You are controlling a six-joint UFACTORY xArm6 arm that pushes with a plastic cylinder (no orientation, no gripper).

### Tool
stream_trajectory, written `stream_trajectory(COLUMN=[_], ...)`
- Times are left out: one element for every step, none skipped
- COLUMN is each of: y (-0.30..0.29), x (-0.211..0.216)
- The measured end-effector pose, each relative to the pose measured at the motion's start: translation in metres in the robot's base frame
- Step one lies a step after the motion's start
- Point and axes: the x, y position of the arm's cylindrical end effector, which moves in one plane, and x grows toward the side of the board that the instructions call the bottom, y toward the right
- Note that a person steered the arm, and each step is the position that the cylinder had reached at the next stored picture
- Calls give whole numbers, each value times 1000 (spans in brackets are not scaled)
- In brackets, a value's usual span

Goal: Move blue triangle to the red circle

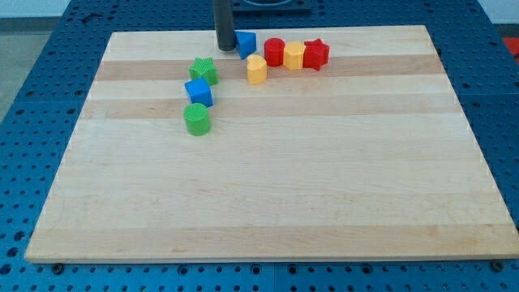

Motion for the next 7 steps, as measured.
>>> stream_trajectory(y=[0, 7, 8, 15, 55, 56, 55], x=[0, -21, -22, -22, -15, -15, -4])
